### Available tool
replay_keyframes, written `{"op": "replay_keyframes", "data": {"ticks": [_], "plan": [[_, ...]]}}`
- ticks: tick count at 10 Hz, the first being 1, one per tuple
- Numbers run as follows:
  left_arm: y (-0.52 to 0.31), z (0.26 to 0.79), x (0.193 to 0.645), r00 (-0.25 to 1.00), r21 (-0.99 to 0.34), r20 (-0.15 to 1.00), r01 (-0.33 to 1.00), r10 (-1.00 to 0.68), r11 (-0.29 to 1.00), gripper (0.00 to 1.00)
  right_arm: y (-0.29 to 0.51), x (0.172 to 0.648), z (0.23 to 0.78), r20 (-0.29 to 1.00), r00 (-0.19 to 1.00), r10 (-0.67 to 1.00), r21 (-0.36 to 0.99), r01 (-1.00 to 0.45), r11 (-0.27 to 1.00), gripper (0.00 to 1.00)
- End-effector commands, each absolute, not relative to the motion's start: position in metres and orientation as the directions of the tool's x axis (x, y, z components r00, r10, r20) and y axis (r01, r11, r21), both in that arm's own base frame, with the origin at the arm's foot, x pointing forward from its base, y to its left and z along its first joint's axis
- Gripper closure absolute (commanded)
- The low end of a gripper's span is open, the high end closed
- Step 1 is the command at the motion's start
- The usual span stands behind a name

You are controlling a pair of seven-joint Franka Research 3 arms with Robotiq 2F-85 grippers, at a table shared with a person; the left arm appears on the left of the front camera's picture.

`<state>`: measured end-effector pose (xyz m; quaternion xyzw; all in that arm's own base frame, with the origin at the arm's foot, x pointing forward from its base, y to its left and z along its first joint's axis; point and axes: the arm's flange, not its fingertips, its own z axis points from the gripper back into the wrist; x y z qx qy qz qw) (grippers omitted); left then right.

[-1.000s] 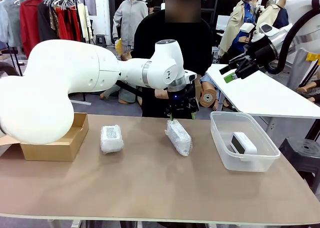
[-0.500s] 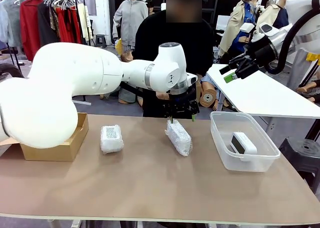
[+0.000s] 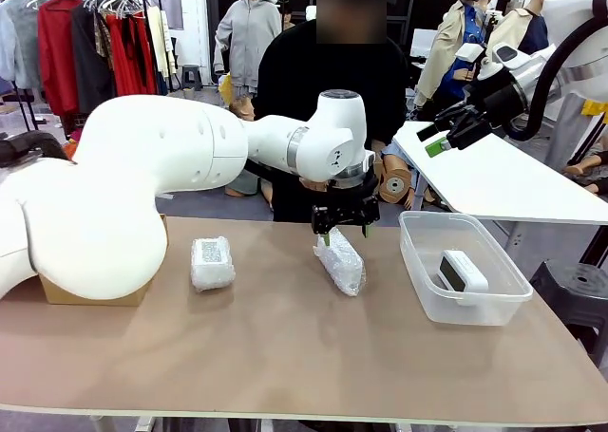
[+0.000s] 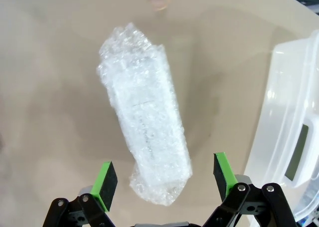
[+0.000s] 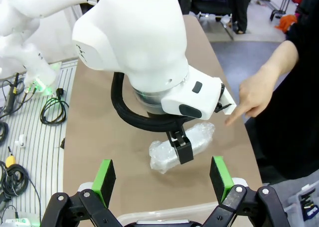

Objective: Separate and place wrapped and unwrapped clocks.
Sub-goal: Pick up the Digital clock indicated by the person.

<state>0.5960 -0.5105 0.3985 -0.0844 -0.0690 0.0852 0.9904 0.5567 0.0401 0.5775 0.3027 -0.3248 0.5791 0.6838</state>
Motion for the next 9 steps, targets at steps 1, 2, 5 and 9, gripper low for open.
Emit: {"op": "replay_keyframes", "data": {"ticks": [1,2,5,9], "plan": [[-0.525,0.404,0.609,0.96,-0.138,0.123,-0.234,0.251,0.962,0.0,0.04,0.556,0.579,0.797,0.116,0.593,0.035,-0.989,0.147,0.0],[-0.526,0.4,0.612,0.959,-0.132,0.119,-0.243,0.258,0.961,0.0,0.04,0.556,0.579,0.797,0.116,0.593,0.035,-0.989,0.147,0.0],[-0.527,0.383,0.625,0.961,-0.121,0.139,-0.224,0.24,0.967,0.0,0.04,0.556,0.579,0.797,0.116,0.593,0.035,-0.989,0.147,0.0],[-0.529,0.367,0.633,0.963,-0.108,0.122,-0.227,0.24,0.968,0.0,0.04,0.556,0.579,0.797,0.116,0.593,0.035,-0.989,0.147,0.0]]}}
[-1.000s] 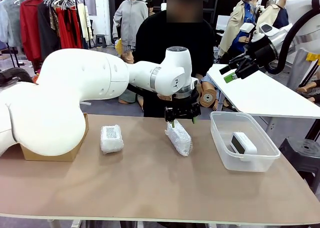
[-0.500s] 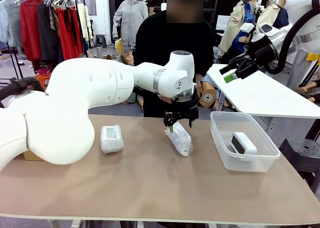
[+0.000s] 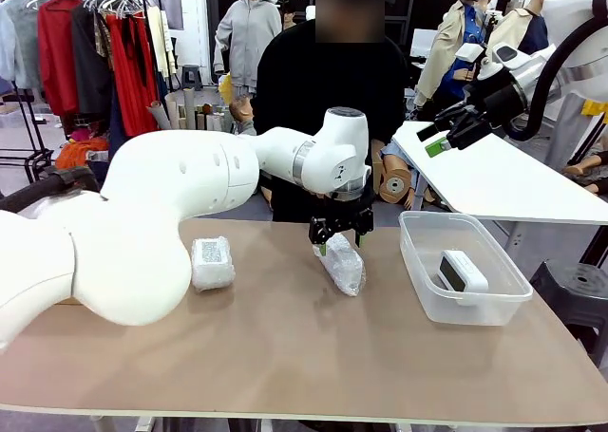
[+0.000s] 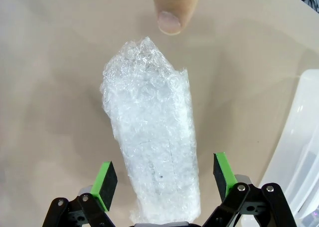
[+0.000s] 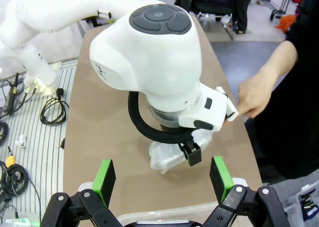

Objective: Separate and place wrapped and unwrapped clocks.
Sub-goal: Pick up the Digital clock indicated by the person.

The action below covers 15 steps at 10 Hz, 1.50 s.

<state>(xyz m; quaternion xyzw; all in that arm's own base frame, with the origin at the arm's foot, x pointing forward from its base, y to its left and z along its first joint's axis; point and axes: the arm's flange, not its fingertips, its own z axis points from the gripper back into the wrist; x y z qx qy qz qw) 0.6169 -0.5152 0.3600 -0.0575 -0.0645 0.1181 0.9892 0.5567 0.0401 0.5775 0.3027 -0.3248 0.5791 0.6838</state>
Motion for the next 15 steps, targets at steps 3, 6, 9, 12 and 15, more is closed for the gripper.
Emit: {"op": "replay_keyframes", "data": {"ticks": [3,6,9,12,15], "plan": [[-0.529,0.351,0.638,0.97,-0.082,0.135,-0.193,0.203,0.978,0.04,0.04,0.556,0.579,0.797,0.116,0.593,0.035,-0.989,0.147,0.0],[-0.525,0.349,0.637,0.969,-0.068,0.134,-0.199,0.206,0.978,0.61,0.04,0.556,0.579,0.797,0.116,0.593,0.035,-0.989,0.147,0.0],[-0.522,0.358,0.631,0.971,-0.09,0.134,-0.189,0.2,0.978,1.0,0.04,0.556,0.579,0.797,0.116,0.593,0.035,-0.989,0.147,0.0],[-0.512,0.397,0.61,0.991,-0.059,0.099,-0.089,0.094,0.994,1.0,0.04,0.556,0.579,0.797,0.116,0.593,0.035,-0.989,0.147,0.0],[-0.487,0.456,0.57,0.994,0.015,0.105,-0.006,0.005,1.0,1.0,0.04,0.556,0.579,0.797,0.116,0.593,0.035,-0.989,0.147,0.0]]}}
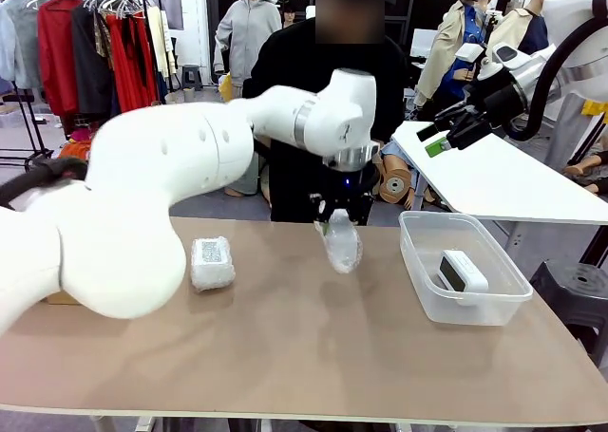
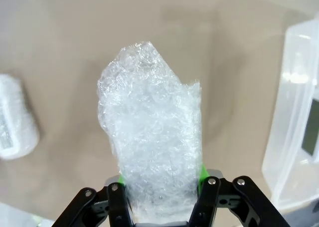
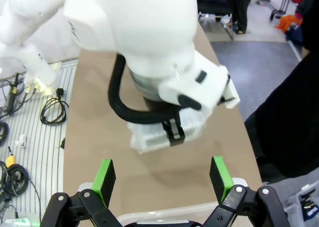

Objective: Separate and place wrapped and unwrapped clocks.
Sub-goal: Pick up the Digital clock indicated by the person.

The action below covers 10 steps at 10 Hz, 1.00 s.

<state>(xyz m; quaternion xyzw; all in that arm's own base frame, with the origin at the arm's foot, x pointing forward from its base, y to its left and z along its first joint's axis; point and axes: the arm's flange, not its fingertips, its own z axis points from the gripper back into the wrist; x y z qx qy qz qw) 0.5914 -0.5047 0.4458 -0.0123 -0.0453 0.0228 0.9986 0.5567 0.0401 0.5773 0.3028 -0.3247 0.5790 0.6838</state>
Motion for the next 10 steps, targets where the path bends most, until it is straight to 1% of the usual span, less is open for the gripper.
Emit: {"op": "replay_keyframes", "data": {"ticks": [1,3,5,6,7,8,10], "plan": [[-0.481,0.469,0.554,0.995,0.056,0.075,0.067,-0.071,0.996,1.0,0.04,0.556,0.579,0.797,0.116,0.593,0.035,-0.989,0.147,0.0],[-0.471,0.487,0.53,0.977,0.064,0.052,0.202,-0.206,0.977,1.0,0.04,0.556,0.579,0.797,0.116,0.593,0.035,-0.989,0.147,0.0],[-0.454,0.504,0.507,0.927,0.084,0.039,0.369,-0.373,0.926,1.0,0.04,0.556,0.579,0.797,0.116,0.593,0.035,-0.989,0.147,0.0],[-0.441,0.512,0.495,0.908,0.098,0.039,0.412,-0.417,0.906,1.0,0.04,0.556,0.579,0.797,0.116,0.593,0.035,-0.989,0.147,0.0],[-0.431,0.517,0.49,0.919,0.114,0.053,0.382,-0.39,0.917,1.0,0.04,0.556,0.579,0.797,0.116,0.593,0.035,-0.989,0.147,0.0],[-0.419,0.522,0.484,0.919,0.096,0.08,0.378,-0.386,0.921,1.0,0.04,0.556,0.579,0.797,0.116,0.593,0.035,-0.989,0.147,0.0],[-0.402,0.526,0.478,0.872,0.032,0.116,0.474,-0.475,0.88,1.0,0.04,0.556,0.579,0.797,0.116,0.593,0.035,-0.989,0.147,0.0]]}}
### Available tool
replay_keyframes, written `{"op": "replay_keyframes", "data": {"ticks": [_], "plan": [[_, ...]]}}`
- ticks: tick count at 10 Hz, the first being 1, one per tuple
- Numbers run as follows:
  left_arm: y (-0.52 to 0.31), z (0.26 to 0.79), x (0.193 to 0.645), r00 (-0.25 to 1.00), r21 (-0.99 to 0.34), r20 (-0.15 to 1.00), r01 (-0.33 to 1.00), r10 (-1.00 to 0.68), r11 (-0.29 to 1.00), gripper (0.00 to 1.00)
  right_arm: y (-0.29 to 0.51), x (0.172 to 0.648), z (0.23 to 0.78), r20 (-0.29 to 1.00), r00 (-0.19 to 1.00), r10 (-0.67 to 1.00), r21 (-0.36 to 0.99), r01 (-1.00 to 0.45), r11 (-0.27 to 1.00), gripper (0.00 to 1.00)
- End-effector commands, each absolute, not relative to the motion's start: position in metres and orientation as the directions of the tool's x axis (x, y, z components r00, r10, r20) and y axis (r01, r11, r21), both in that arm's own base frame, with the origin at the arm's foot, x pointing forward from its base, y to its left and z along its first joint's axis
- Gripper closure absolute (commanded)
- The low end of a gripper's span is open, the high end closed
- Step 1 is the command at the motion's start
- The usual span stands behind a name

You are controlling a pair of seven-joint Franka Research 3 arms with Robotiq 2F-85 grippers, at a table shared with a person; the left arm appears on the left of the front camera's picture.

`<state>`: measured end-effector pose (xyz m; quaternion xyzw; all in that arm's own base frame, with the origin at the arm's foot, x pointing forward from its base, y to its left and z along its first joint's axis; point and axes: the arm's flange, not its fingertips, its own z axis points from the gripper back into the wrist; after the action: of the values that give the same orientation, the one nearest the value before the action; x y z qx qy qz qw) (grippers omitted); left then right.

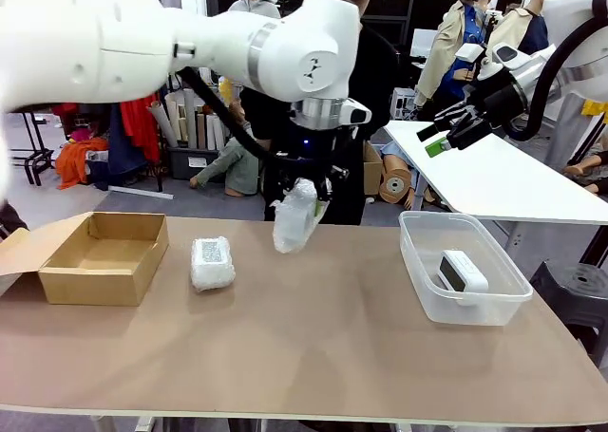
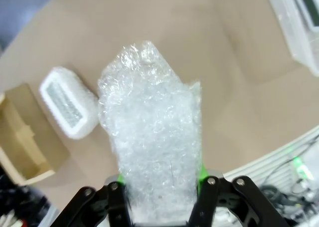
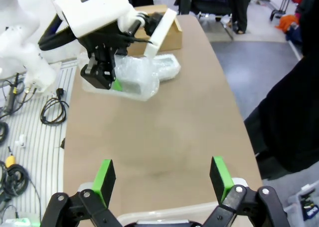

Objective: Separate and place wrapped and unwrapped clocks.
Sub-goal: Pick up the Digital clock indicated by the person.

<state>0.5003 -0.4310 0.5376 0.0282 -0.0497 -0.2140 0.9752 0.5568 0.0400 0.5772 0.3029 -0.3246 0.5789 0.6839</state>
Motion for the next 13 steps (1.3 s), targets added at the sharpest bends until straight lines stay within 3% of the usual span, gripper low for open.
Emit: {"op": "replay_keyframes", "data": {"ticks": [1,2,9,13], "plan": [[-0.399,0.525,0.48,0.862,0.019,0.145,0.488,-0.485,0.873,1.0,0.04,0.556,0.579,0.797,0.116,0.593,0.035,-0.989,0.147,0.0],[-0.431,0.538,0.5,0.903,0.076,0.085,0.415,-0.42,0.907,1.0,0.04,0.556,0.579,0.797,0.116,0.593,0.035,-0.989,0.147,0.0],[-0.433,0.532,0.499,0.898,0.059,0.078,0.429,-0.433,0.901,1.0,0.04,0.556,0.579,0.797,0.116,0.593,0.035,-0.989,0.147,0.0],[-0.422,0.578,0.49,0.909,0.014,0.117,0.401,-0.399,0.916,1.0,0.04,0.556,0.579,0.797,0.116,0.593,0.035,-0.989,0.147,0.0]]}}
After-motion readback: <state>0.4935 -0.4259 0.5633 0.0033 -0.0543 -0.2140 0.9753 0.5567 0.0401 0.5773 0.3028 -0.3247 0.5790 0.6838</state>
